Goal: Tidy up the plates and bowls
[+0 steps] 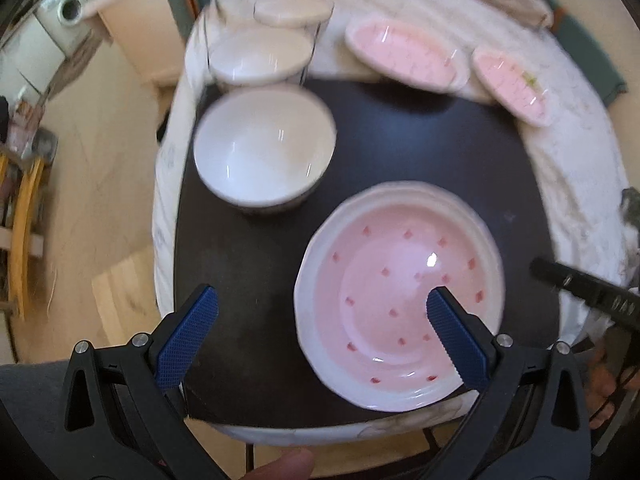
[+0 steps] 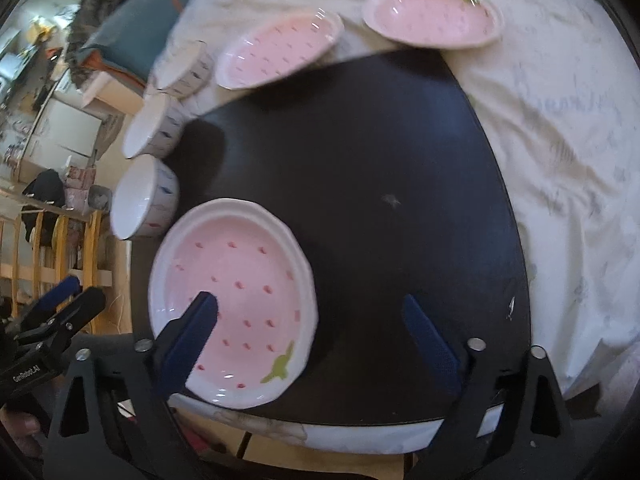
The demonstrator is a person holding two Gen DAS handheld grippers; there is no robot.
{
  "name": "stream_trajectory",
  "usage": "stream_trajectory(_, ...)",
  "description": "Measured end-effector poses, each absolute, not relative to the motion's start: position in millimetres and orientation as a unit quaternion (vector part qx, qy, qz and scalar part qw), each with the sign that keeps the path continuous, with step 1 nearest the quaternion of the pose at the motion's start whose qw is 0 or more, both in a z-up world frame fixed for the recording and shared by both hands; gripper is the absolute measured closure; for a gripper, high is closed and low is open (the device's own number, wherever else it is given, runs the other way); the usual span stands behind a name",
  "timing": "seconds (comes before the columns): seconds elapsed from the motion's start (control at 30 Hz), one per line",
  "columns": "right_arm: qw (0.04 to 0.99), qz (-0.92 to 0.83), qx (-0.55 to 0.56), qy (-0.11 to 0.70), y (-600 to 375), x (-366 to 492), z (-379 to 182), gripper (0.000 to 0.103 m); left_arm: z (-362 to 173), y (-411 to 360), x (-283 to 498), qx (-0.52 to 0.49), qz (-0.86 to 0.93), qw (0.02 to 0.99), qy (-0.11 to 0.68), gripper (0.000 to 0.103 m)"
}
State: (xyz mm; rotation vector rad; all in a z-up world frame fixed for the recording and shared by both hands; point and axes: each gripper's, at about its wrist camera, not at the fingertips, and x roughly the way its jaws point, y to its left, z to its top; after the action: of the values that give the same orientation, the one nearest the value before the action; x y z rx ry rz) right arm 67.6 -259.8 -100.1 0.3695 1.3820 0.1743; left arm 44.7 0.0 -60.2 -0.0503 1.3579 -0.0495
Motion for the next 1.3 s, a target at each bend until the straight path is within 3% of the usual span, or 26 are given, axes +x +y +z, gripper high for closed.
stream_trajectory(0.07, 0.739, 0.076, 0.177, 0.646, -264, 75, -109, 0.02, -74, 6, 45, -0.035, -0.01, 0.762, 0.646, 0.001)
stream_trajectory(0.17, 0.731, 0.072, 0.181, 0.654, -274, 83, -118, 0.029, -91, 18, 49, -0.069, 0.002, 0.738, 0.671, 0.021)
stream_trajectory(0.33, 0.718, 0.084, 0.192, 0.664, -277, 88, -132, 0.039, -105, 25, 48, -0.097, 0.008, 0.723, 0.684, 0.033)
stream_trajectory(0.5, 0.693, 0.107, 0.214, 0.68, -268, 88, -150, 0.049, -117, 34, 45, -0.119, 0.008, 0.708, 0.696, 0.067)
stream_trajectory(0.57, 0.687, 0.113, 0.215, 0.685, -264, 88, -154, 0.053, -121, 36, 42, -0.125, 0.009, 0.701, 0.702, 0.074)
stream_trajectory(0.83, 0.669, 0.154, 0.182, 0.704, -235, 83, -164, 0.086, -142, 45, 31, -0.155, -0.02, 0.656, 0.739, 0.079)
stream_trajectory(1.3, 0.7, 0.082, 0.182, 0.686, -268, 106, -161, 0.085, -128, -10, 71, -0.062, -0.031, 0.704, 0.707, 0.081)
